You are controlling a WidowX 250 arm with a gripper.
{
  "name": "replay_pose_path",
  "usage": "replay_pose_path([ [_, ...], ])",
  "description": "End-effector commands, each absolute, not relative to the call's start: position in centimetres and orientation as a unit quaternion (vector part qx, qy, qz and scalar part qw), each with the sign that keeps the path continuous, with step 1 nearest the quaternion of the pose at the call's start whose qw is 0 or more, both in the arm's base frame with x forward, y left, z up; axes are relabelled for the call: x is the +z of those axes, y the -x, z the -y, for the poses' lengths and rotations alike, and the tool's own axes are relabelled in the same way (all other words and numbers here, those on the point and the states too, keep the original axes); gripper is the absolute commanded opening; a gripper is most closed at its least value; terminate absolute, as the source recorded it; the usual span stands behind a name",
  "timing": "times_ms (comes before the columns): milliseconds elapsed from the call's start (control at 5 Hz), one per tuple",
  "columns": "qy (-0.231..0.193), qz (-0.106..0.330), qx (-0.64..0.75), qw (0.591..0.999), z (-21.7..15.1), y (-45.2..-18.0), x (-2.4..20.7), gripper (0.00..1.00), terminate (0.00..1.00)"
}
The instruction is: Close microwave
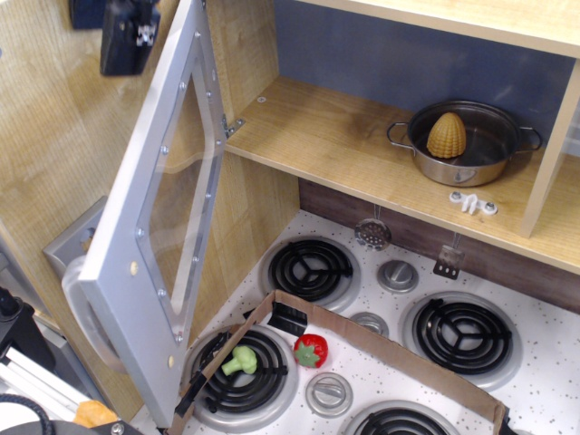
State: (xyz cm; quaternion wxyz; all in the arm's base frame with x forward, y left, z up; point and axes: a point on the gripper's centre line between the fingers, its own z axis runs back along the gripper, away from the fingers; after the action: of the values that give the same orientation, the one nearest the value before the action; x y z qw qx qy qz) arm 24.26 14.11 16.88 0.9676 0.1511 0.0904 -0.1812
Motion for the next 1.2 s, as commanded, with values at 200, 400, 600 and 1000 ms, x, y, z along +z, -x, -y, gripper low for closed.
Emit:
replay_pose_path([
  [200,-0.118,-0.033,-0.148,0.981,-12.7,-25.5,14.6,1.0,0.0],
  [400,-0.089,0.012,-0.129,0.988,-11.5,-26.7,14.9,1.0,0.0],
  [600,-0.077,0.071,-0.106,0.989,-9.9,-27.5,15.2,1.0,0.0],
  [1000,-0.046,0.175,-0.079,0.98,-6.4,-29.7,15.6,1.0,0.0],
])
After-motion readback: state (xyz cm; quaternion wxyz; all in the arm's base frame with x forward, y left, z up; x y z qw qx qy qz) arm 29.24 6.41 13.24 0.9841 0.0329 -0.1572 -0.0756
